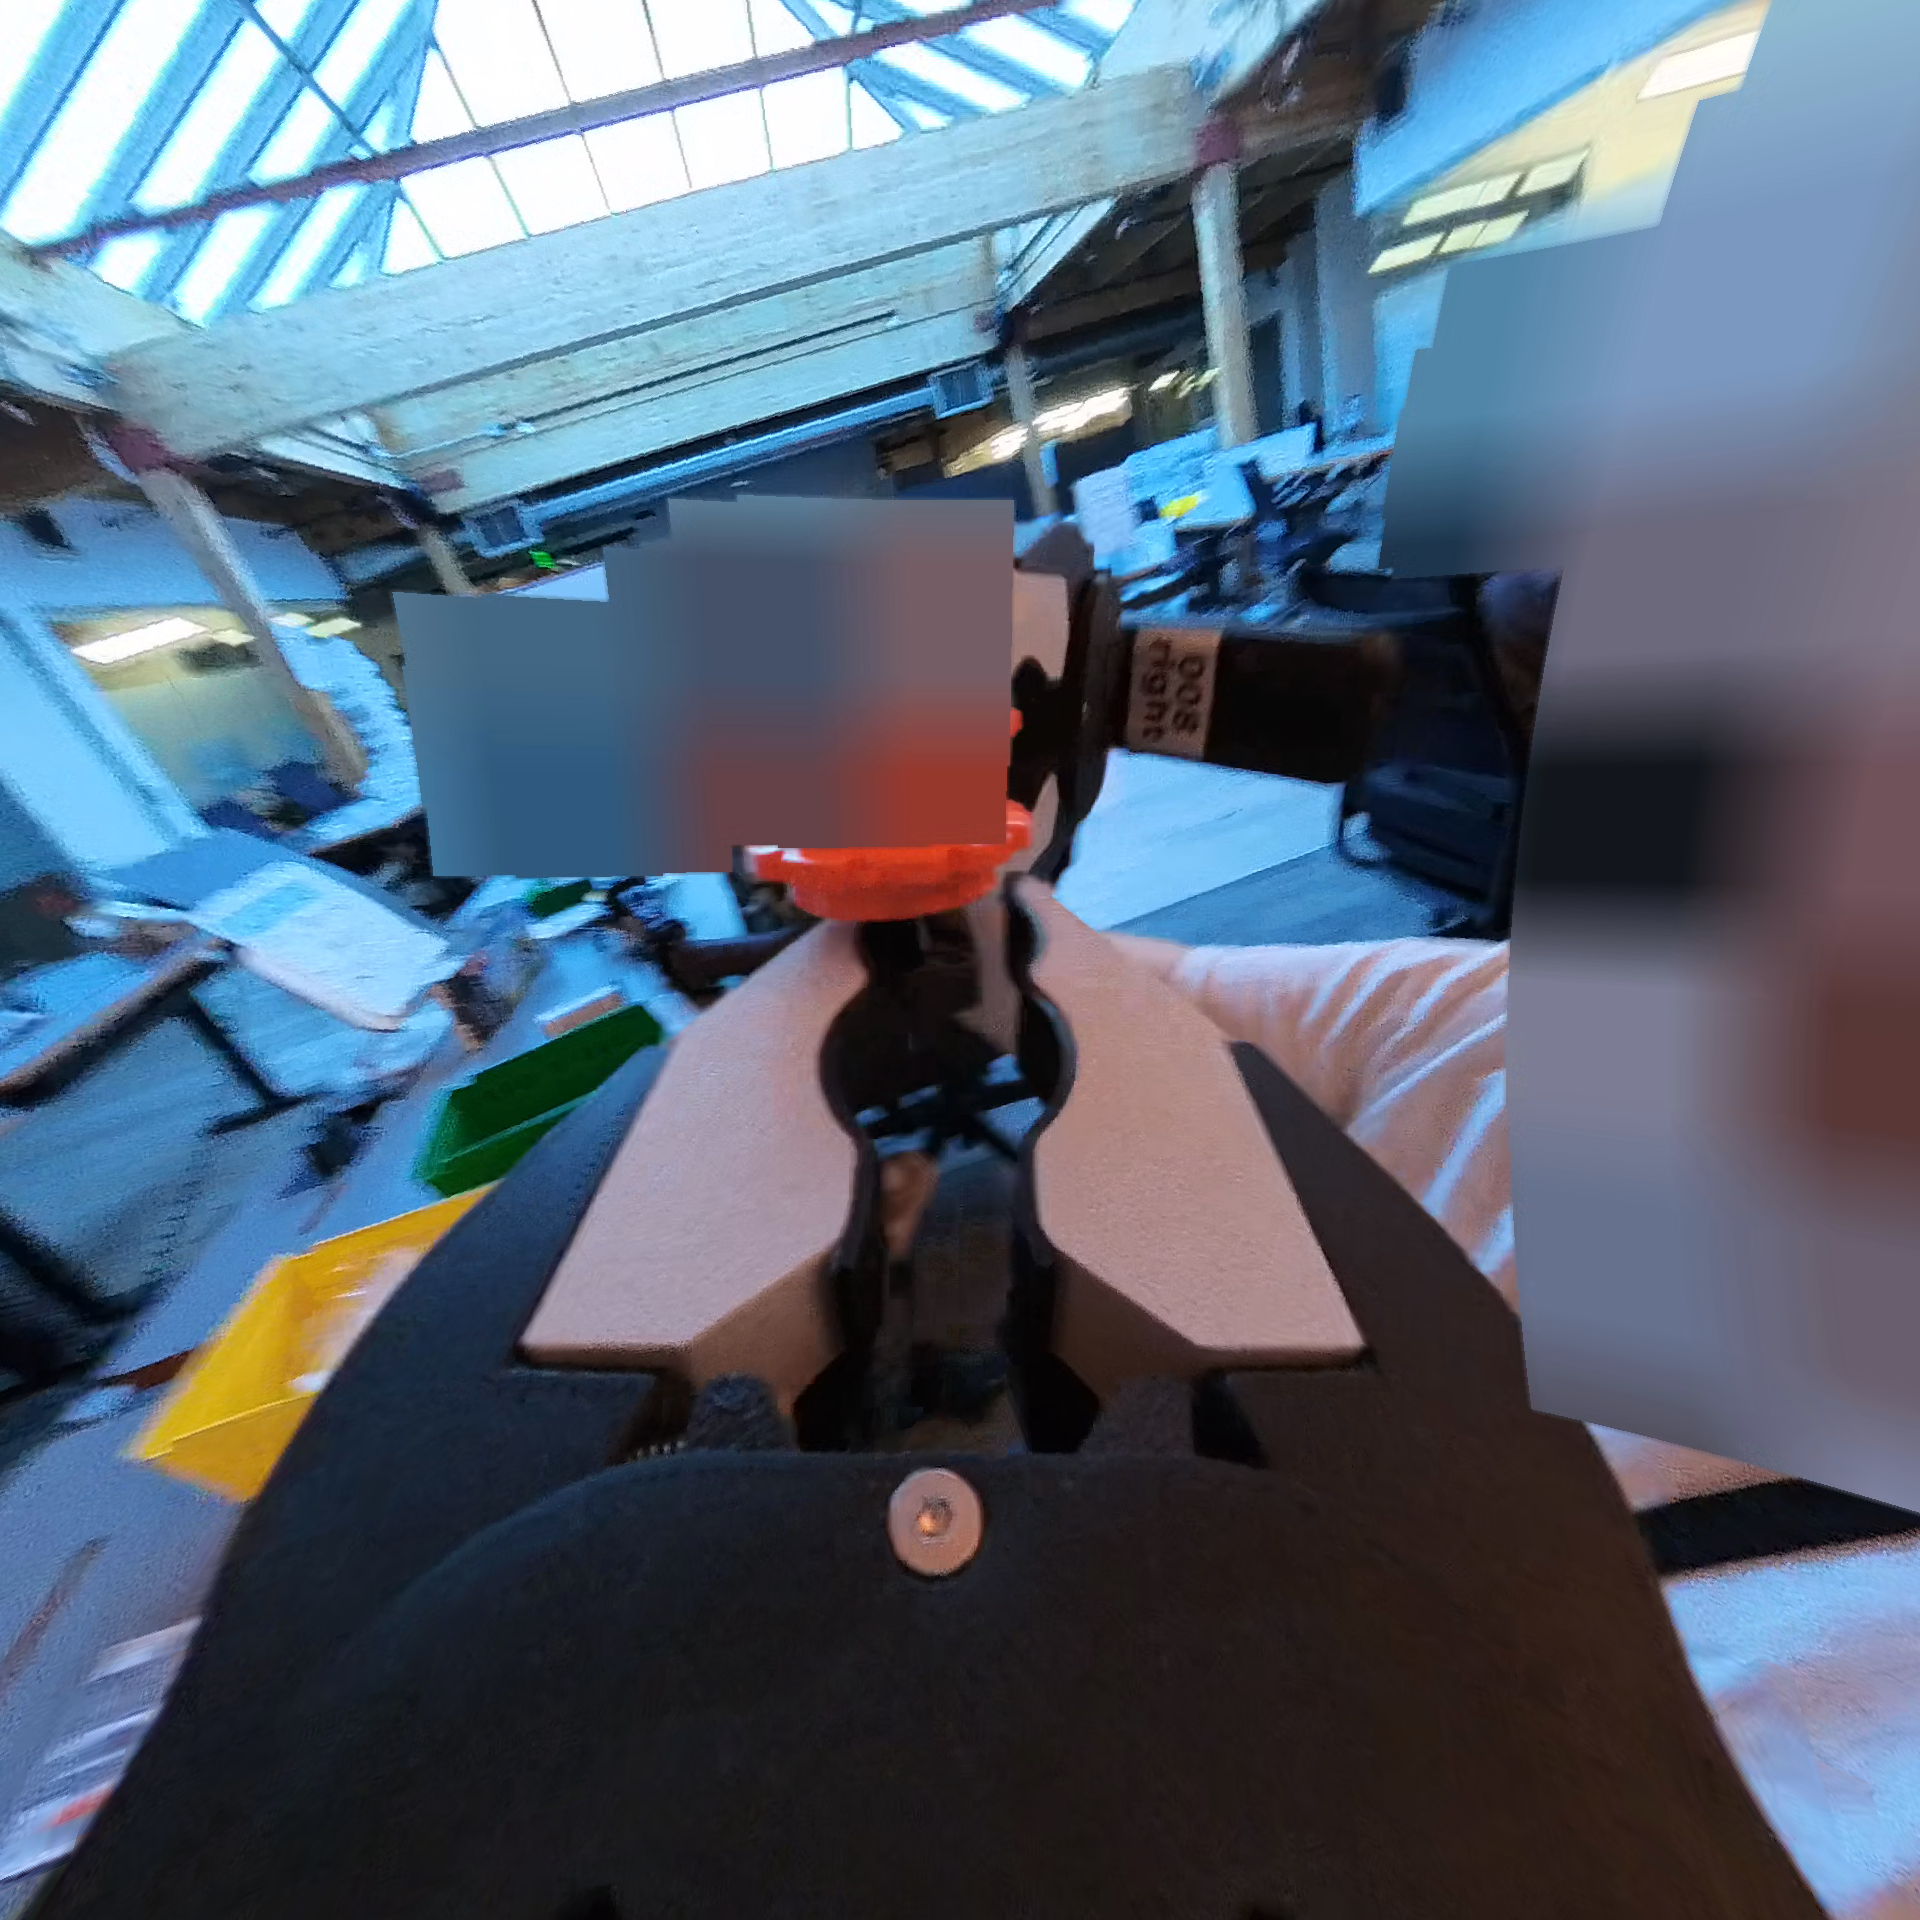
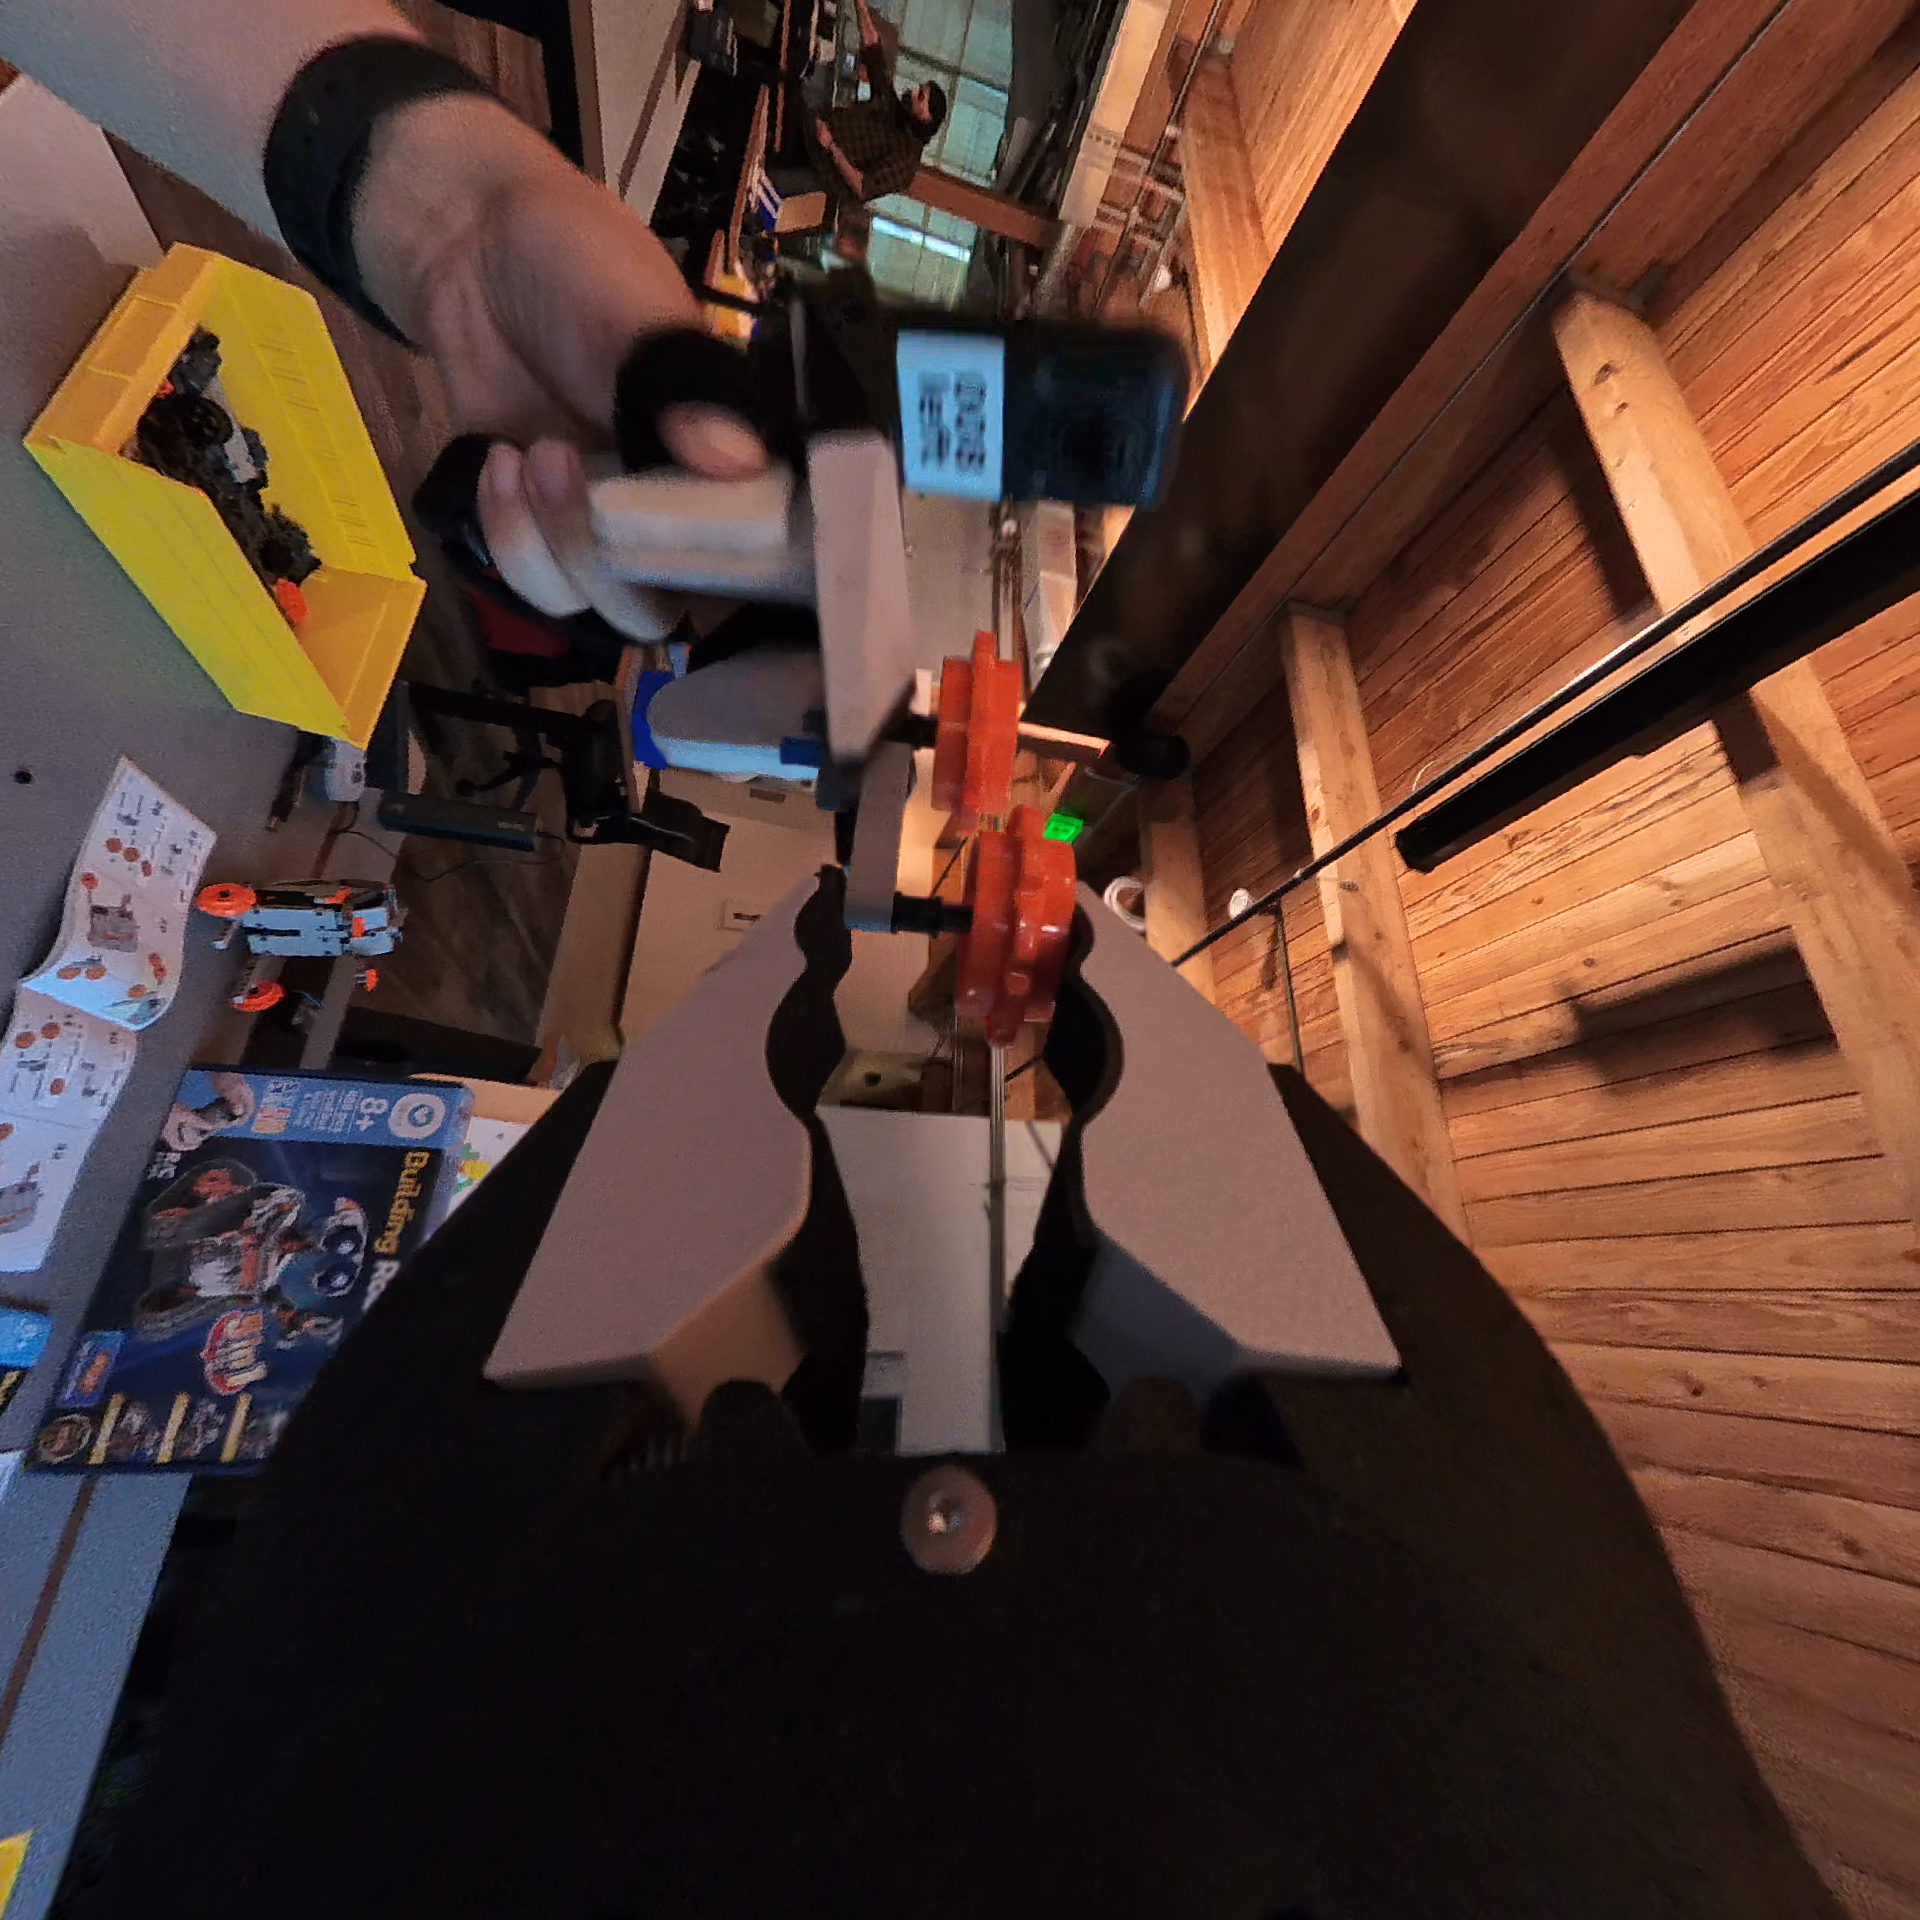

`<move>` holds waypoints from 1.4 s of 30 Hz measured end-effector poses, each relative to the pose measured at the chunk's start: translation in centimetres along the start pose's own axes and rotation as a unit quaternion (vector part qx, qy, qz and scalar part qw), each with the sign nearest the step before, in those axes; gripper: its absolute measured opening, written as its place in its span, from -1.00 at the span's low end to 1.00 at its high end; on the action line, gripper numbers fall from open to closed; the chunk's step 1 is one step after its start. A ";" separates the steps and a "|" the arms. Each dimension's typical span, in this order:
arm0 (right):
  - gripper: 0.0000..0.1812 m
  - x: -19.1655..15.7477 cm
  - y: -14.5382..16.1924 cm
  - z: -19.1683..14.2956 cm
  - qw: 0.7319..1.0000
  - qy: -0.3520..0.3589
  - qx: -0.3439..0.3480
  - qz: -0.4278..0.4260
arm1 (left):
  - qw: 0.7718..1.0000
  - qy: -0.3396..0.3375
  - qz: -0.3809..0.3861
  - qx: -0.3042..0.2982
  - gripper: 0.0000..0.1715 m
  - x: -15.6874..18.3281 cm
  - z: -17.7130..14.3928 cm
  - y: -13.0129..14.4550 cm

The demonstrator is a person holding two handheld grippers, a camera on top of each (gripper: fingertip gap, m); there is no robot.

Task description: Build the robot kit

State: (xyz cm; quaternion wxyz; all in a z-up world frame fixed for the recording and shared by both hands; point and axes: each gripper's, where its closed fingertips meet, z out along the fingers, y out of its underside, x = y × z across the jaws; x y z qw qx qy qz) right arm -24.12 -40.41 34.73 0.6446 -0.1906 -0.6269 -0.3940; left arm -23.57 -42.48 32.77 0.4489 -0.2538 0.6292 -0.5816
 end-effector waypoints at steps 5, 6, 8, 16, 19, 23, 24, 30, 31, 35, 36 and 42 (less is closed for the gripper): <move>-0.59 0.0 3.0 0.2 0.999 -0.004 -0.035 0.039 | 0.892 -0.275 0.351 -0.072 -0.18 -3.4 -3.7 -1.5; -0.60 0.0 3.2 0.2 0.999 -0.004 -0.034 0.040 | 0.837 -0.303 0.447 -0.093 -0.23 -2.9 -3.8 -2.2; -0.60 -0.4 3.2 0.7 0.998 -0.014 -0.040 0.037 | 0.716 -0.329 0.592 -0.169 -0.30 -2.3 -2.9 -2.4; -0.59 -0.3 2.6 2.1 0.997 -0.018 -0.070 0.002 | 0.575 -0.297 0.688 -0.329 -0.46 -5.2 -0.6 -0.8; -0.59 -0.2 2.8 2.1 0.996 -0.026 -0.080 0.000 | 0.556 -0.309 0.693 -0.339 -0.46 -5.4 -0.6 -1.0; -0.59 0.0 2.7 2.2 0.995 -0.028 -0.090 -0.014 | 0.546 -0.304 0.698 -0.349 -0.46 -4.7 -0.4 -1.0; -0.59 0.0 2.8 2.2 0.995 -0.026 -0.096 -0.021 | 0.546 -0.307 0.694 -0.354 -0.48 -4.7 -0.4 -1.1; -0.59 0.5 2.6 2.4 0.996 -0.020 -0.091 -0.003 | 0.553 -0.304 0.684 -0.367 -0.61 -4.4 -0.6 -1.8; -0.59 0.6 2.7 2.4 0.995 -0.019 -0.095 0.001 | 0.546 -0.305 0.687 -0.370 -0.61 -4.5 -0.6 -2.0; -0.59 0.6 3.2 2.8 0.995 -0.021 -0.101 0.014 | 0.536 -0.309 0.686 -0.384 -0.61 -5.2 -0.8 -2.0; -0.59 0.6 3.3 2.8 0.995 -0.020 -0.100 0.015 | 0.533 -0.306 0.687 -0.387 -0.61 -5.3 -0.8 -2.0; -0.60 0.7 4.0 3.2 0.994 -0.015 -0.110 0.015 | 0.526 -0.303 0.688 -0.398 -0.62 -6.1 -0.9 -2.1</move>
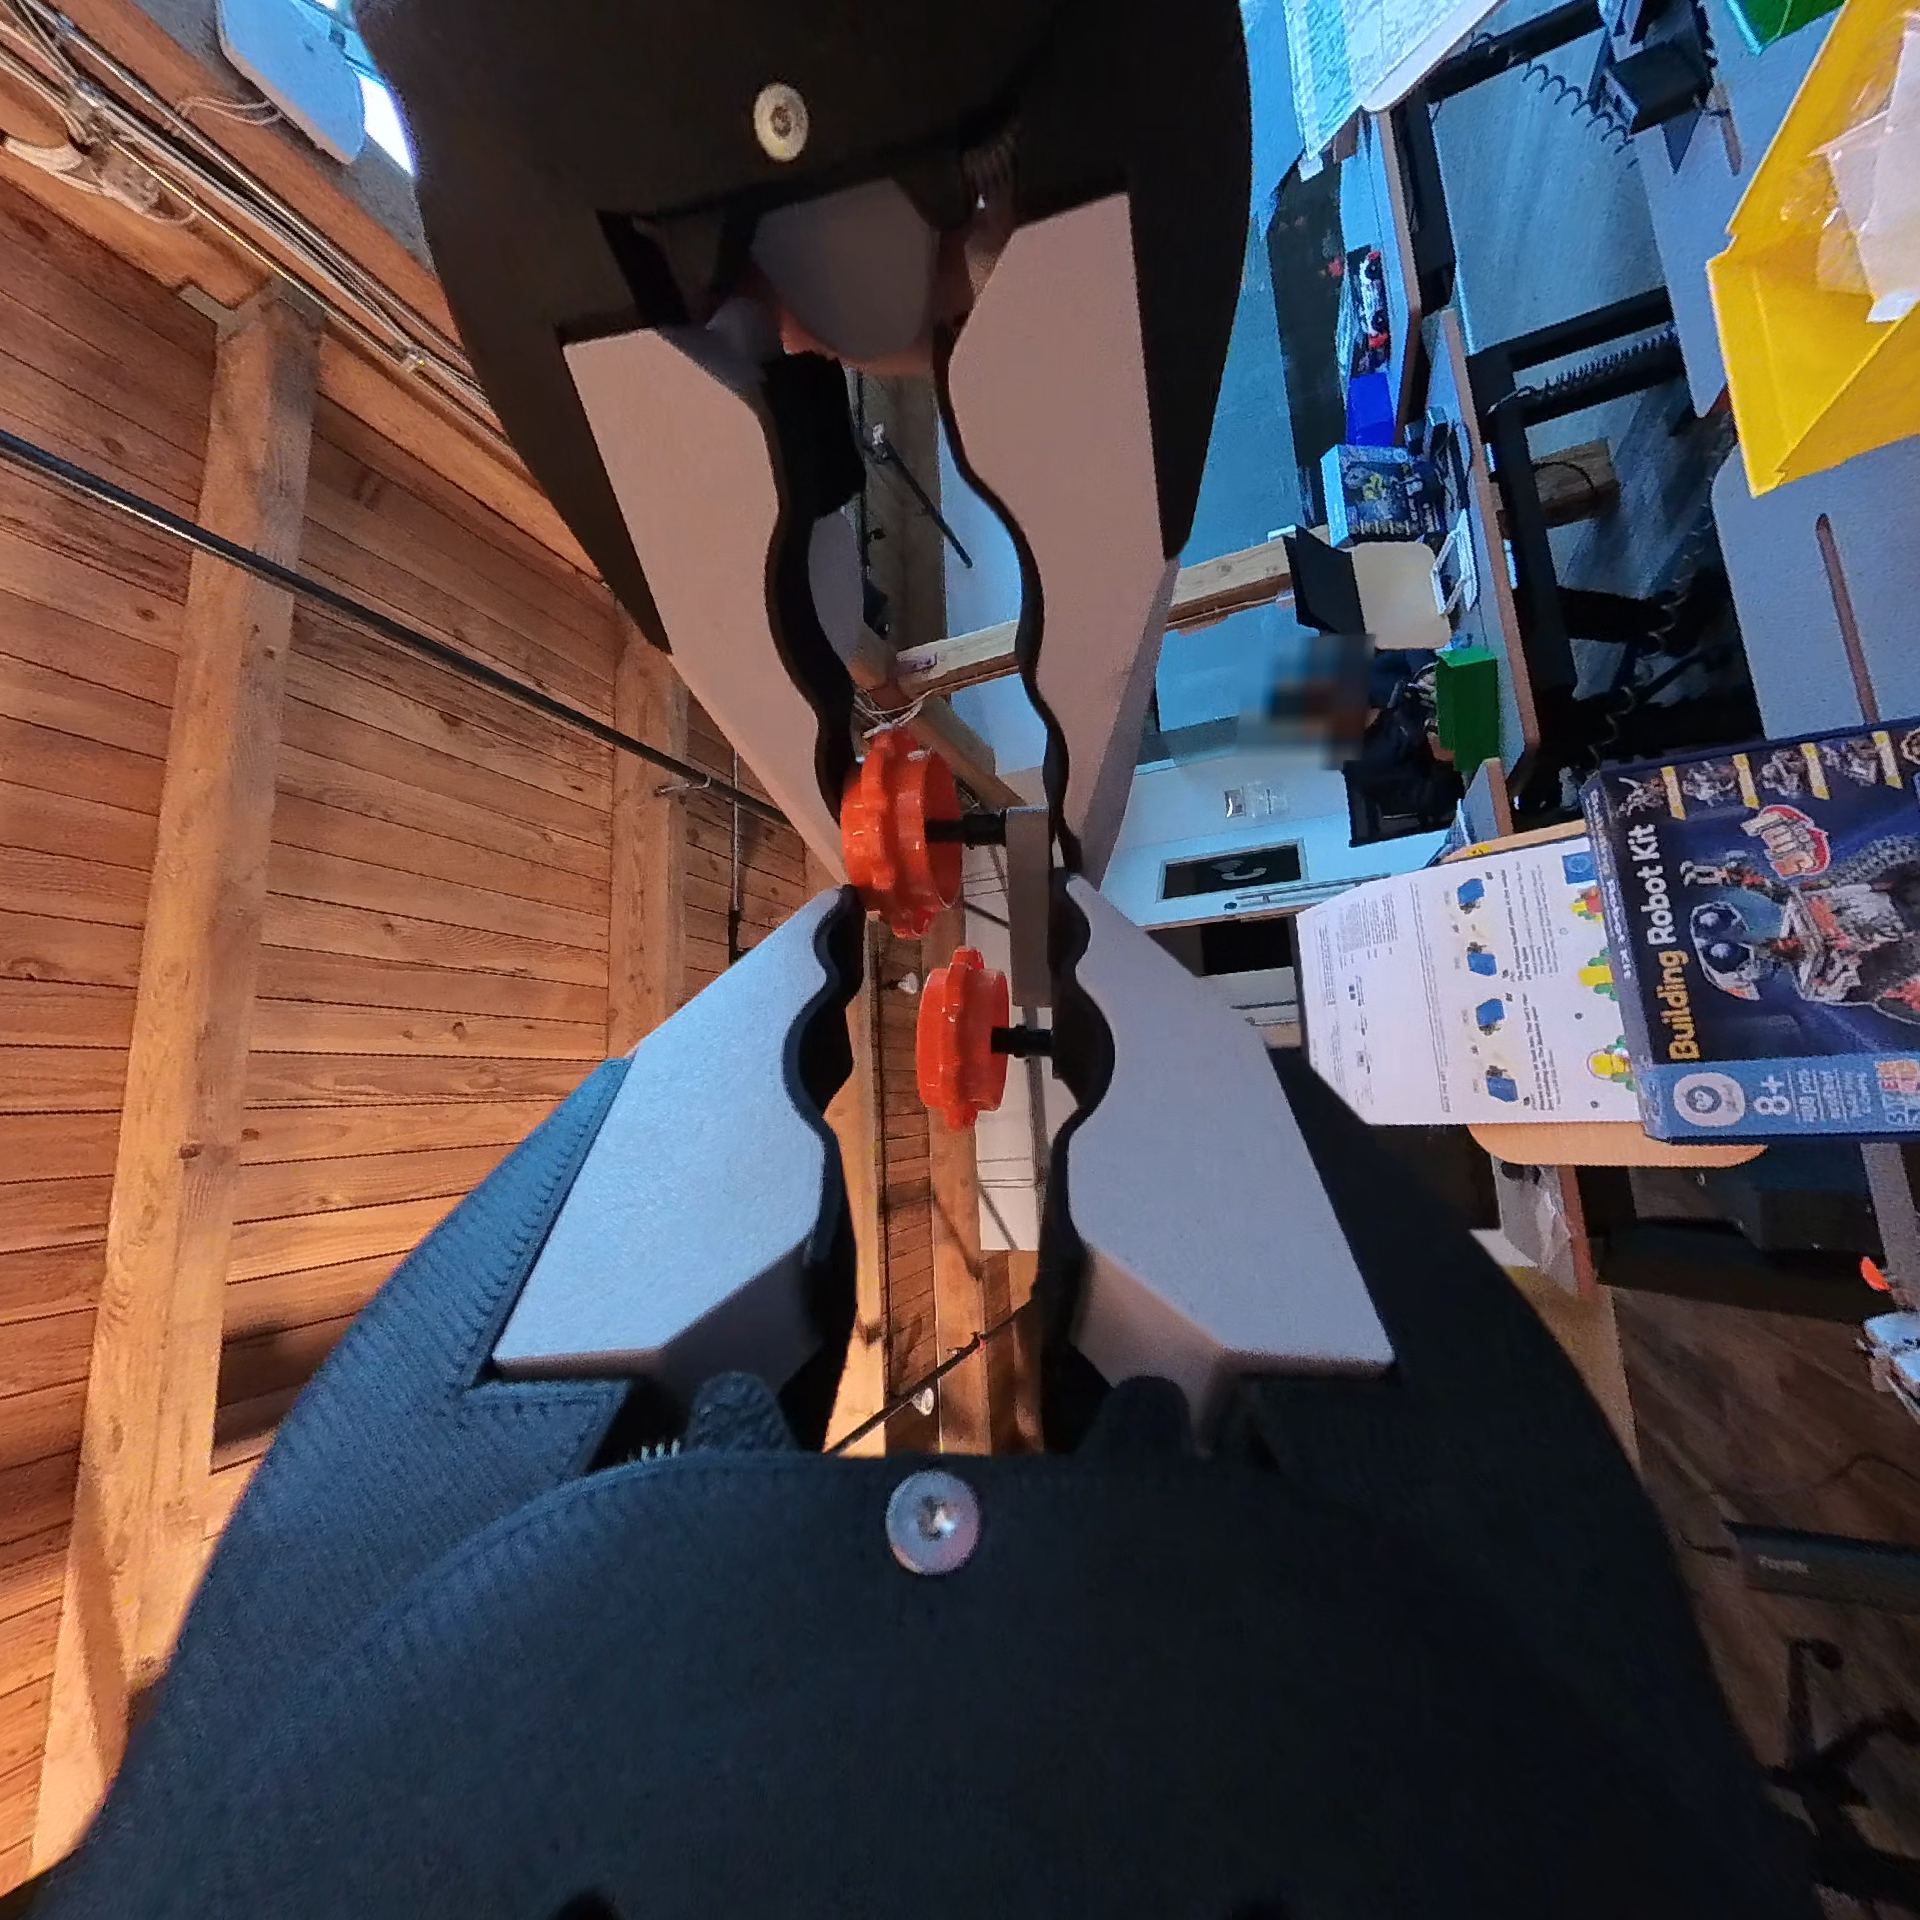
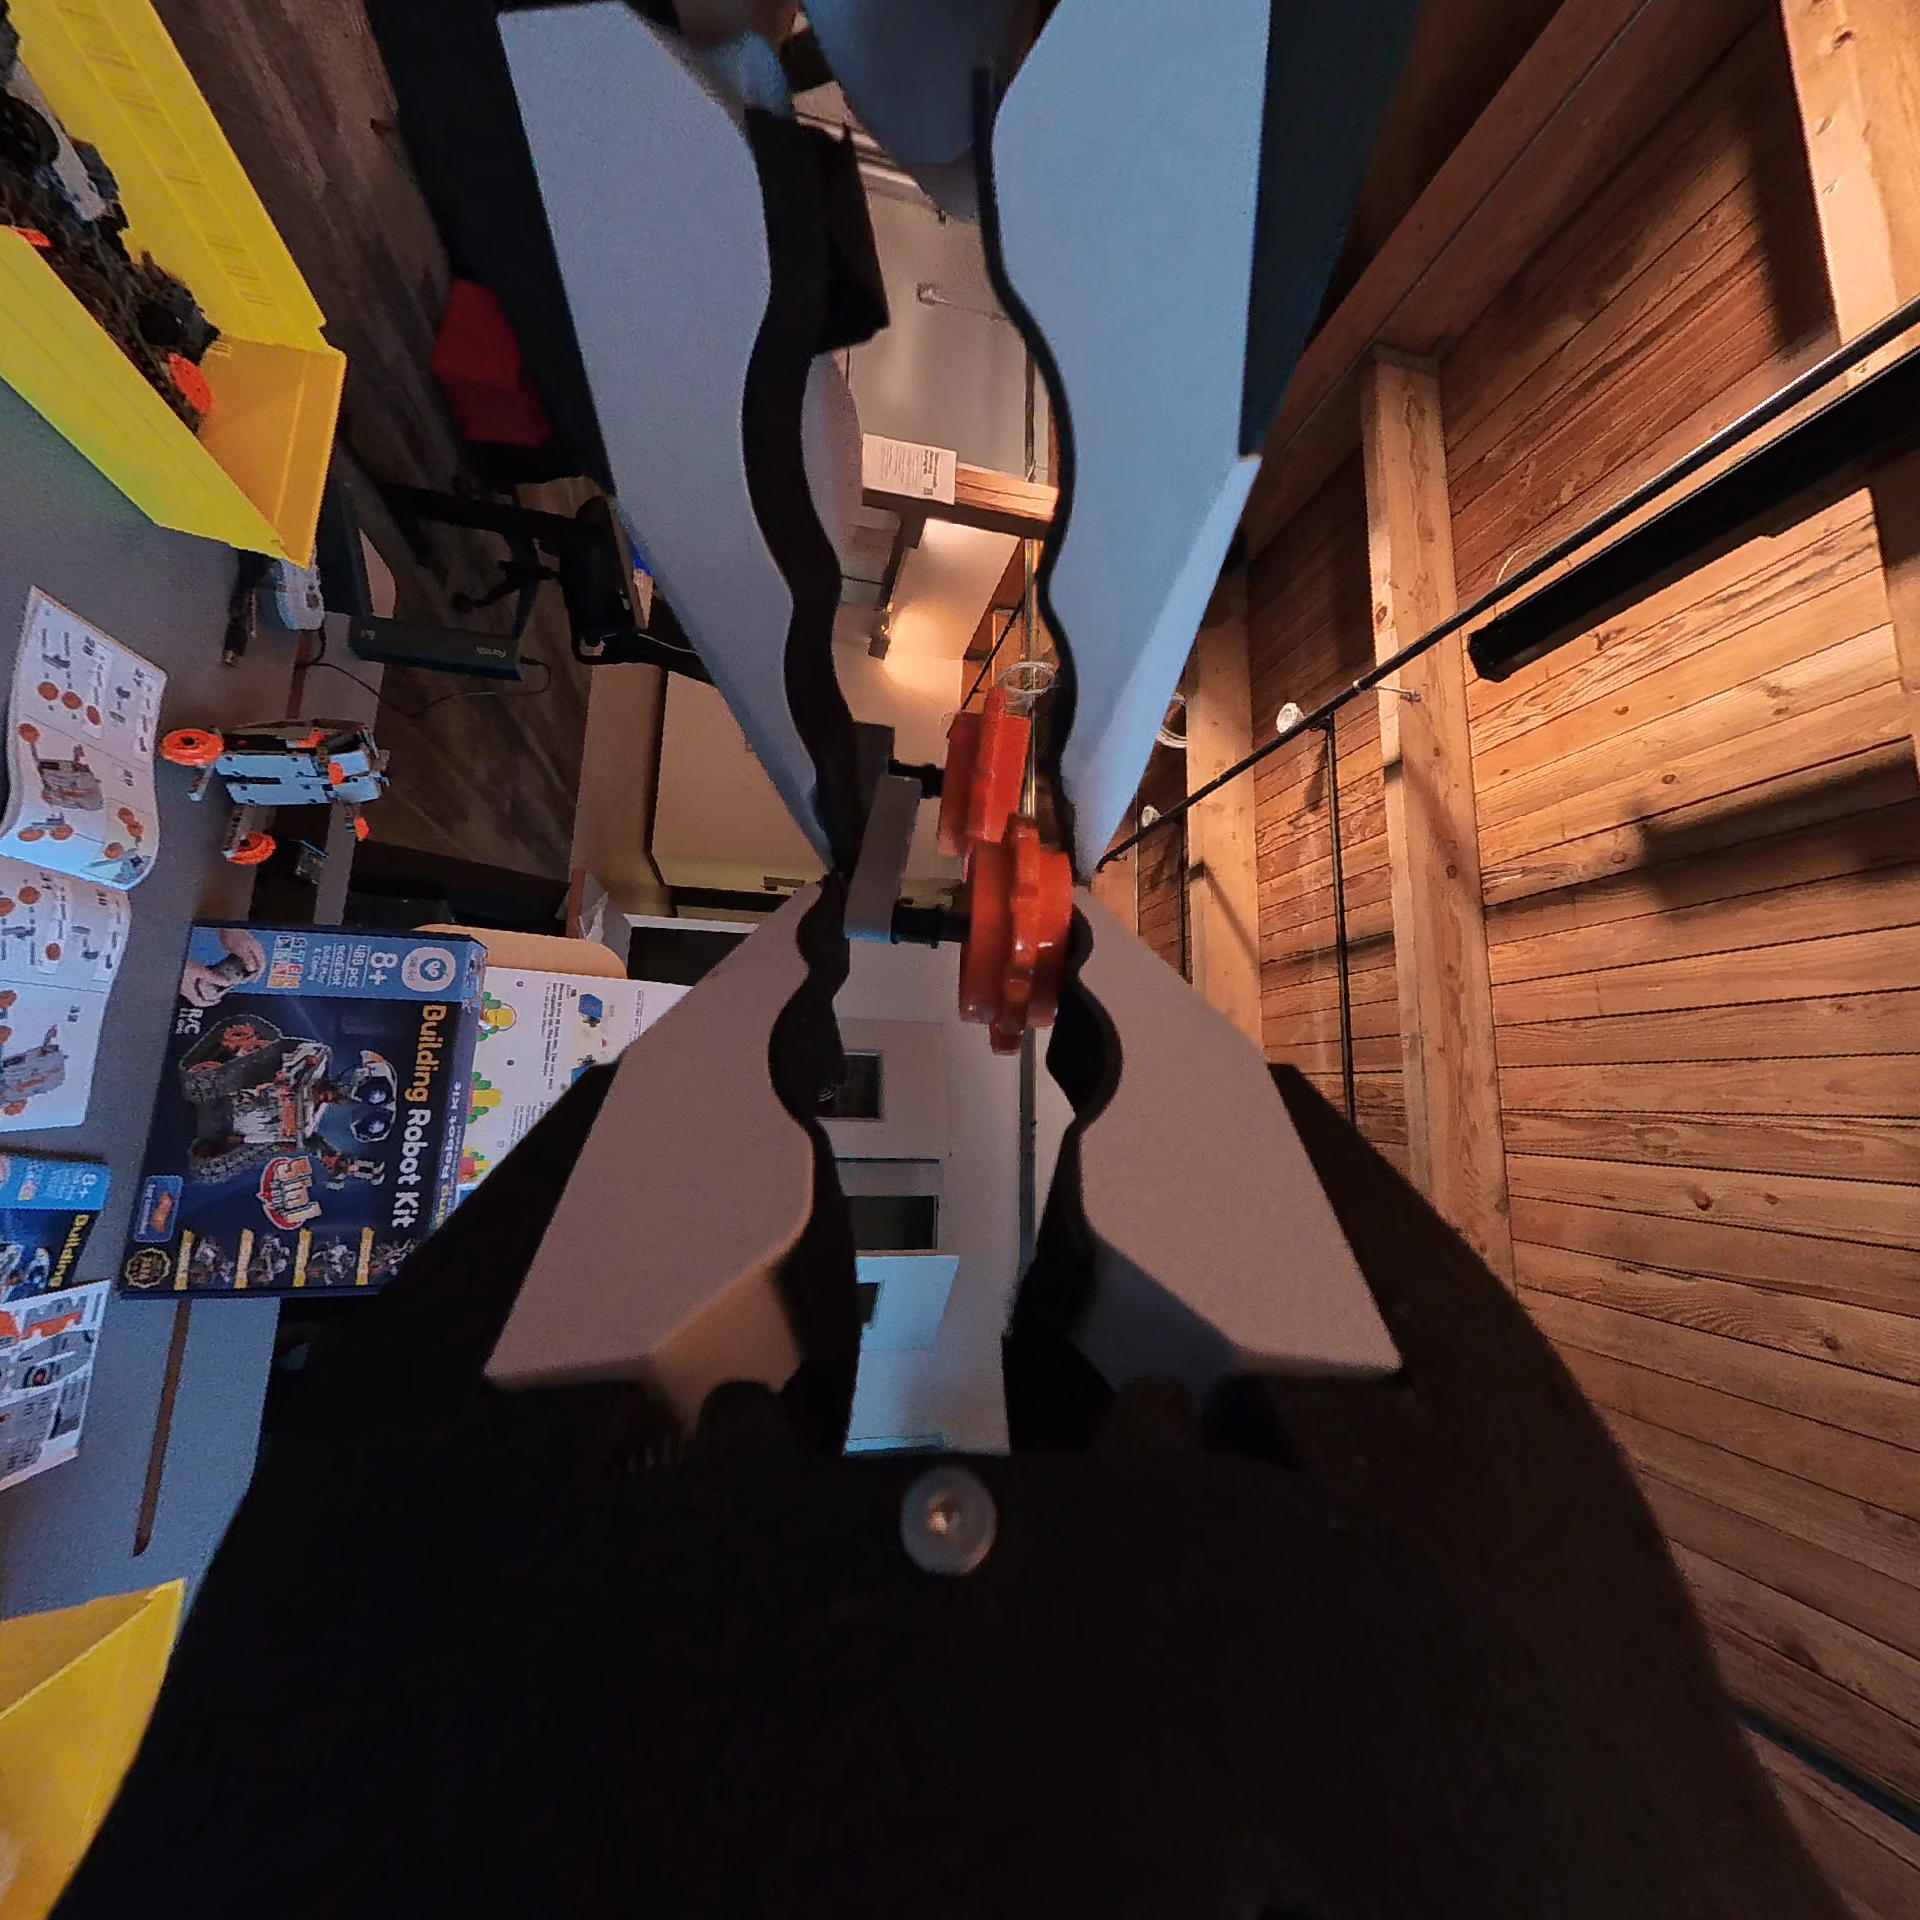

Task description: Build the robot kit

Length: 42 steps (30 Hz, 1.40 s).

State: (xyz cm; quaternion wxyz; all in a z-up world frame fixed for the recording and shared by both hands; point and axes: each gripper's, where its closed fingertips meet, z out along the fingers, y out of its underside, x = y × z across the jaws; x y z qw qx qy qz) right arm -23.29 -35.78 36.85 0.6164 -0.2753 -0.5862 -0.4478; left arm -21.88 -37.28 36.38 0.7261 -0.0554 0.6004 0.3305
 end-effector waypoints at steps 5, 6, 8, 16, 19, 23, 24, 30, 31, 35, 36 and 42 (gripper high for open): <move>-0.60 -0.2 0.4 0.3 1.000 0.002 -0.002 0.005 | 1.000 0.013 -0.002 0.000 -0.63 0.3 0.4 0.2; -0.60 -0.1 0.4 0.4 1.000 0.007 -0.003 0.003 | 1.000 0.012 0.000 -0.003 -0.63 0.3 0.5 0.3; -0.60 -0.2 0.5 0.5 1.000 0.008 -0.005 0.003 | 1.000 0.013 -0.004 -0.008 -0.64 0.4 0.6 0.4; -0.61 -0.7 0.9 1.0 1.000 0.008 -0.020 -0.012 | 1.000 0.008 -0.019 -0.008 -0.64 1.0 0.9 0.8; -0.61 -0.5 1.0 1.1 1.000 0.014 -0.022 -0.011 | 1.000 -0.001 -0.023 -0.009 -0.64 0.8 1.0 0.9; -0.60 -1.1 1.3 1.5 0.999 -0.020 -0.030 -0.004 | 0.999 0.012 -0.026 -0.015 -0.64 1.3 1.1 1.2; -0.59 -1.0 1.4 1.6 0.999 -0.019 -0.032 -0.003 | 0.999 0.013 -0.034 -0.017 -0.63 1.3 1.2 1.3; -0.59 -0.2 0.8 1.7 1.000 0.002 -0.012 -0.013 | 0.999 -0.023 -0.043 -0.011 -0.63 0.6 0.7 1.6; -0.59 0.0 0.7 1.7 1.000 0.007 -0.008 -0.008 | 0.999 -0.028 -0.044 -0.013 -0.63 0.4 0.6 1.7; -0.59 0.5 0.5 1.9 1.000 0.027 0.001 -0.004 | 0.998 -0.035 -0.052 -0.018 -0.64 0.0 0.5 2.0; -0.58 0.6 0.5 2.0 0.999 0.035 0.001 -0.004 | 0.998 -0.039 -0.050 -0.018 -0.63 -0.1 0.5 2.0; -0.57 1.0 0.6 2.2 0.999 0.050 0.009 0.007 | 0.997 -0.052 -0.052 -0.022 -0.63 -0.3 0.5 2.4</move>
